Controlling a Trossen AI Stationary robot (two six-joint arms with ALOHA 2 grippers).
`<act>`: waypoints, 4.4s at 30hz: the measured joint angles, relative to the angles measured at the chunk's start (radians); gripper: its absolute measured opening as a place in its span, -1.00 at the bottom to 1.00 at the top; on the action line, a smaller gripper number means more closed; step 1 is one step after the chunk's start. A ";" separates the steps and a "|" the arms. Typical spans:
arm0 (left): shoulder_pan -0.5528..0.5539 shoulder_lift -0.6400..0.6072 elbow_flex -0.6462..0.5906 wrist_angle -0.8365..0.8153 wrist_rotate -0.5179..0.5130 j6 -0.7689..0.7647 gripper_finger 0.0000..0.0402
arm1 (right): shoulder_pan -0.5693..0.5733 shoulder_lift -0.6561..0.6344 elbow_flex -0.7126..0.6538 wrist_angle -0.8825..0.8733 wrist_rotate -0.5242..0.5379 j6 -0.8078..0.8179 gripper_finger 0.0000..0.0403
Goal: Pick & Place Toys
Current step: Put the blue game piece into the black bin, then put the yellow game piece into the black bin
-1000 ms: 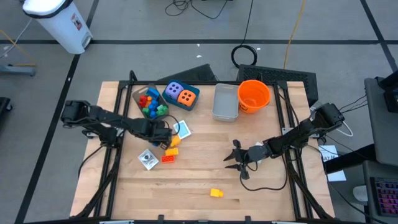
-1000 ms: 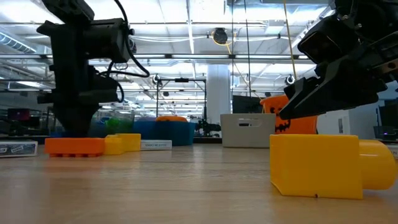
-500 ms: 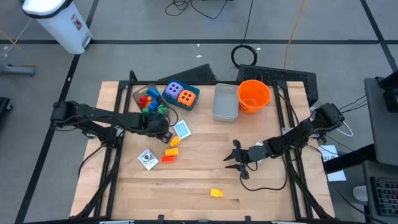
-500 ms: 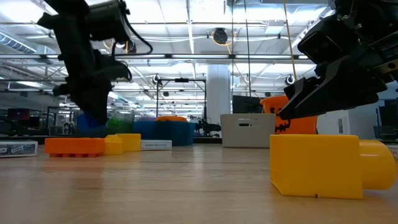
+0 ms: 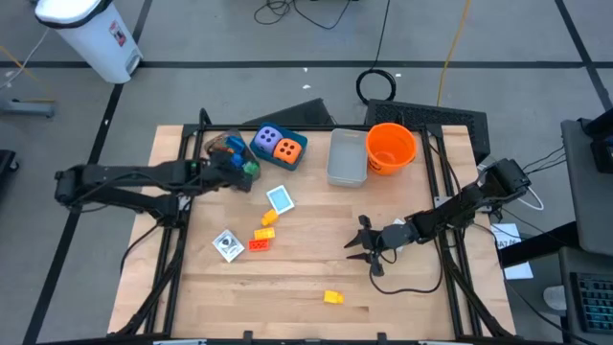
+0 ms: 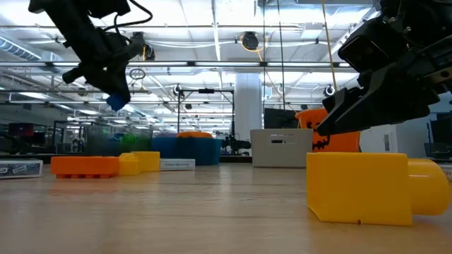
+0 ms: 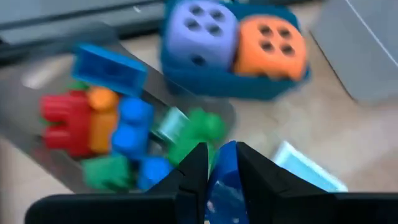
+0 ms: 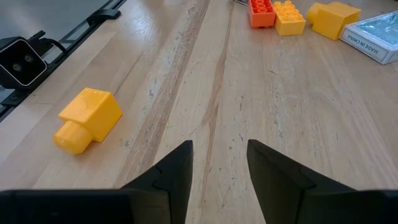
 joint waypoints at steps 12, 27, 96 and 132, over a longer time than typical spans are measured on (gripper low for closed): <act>0.220 0.045 -0.001 -0.041 -0.116 -0.004 -0.65 | 0.000 0.000 0.000 -0.002 0.000 0.000 -0.29; 0.422 0.192 -0.001 -0.078 -0.163 -0.004 -0.60 | 0.000 0.000 0.000 -0.007 0.000 0.000 -0.29; -0.800 0.772 0.001 1.495 -0.073 0.588 -0.36 | 0.030 0.000 0.000 0.057 -0.003 0.034 -0.29; -0.635 0.833 0.078 1.431 -0.095 0.912 -0.36 | 0.273 0.258 0.511 -0.373 0.078 0.018 -0.22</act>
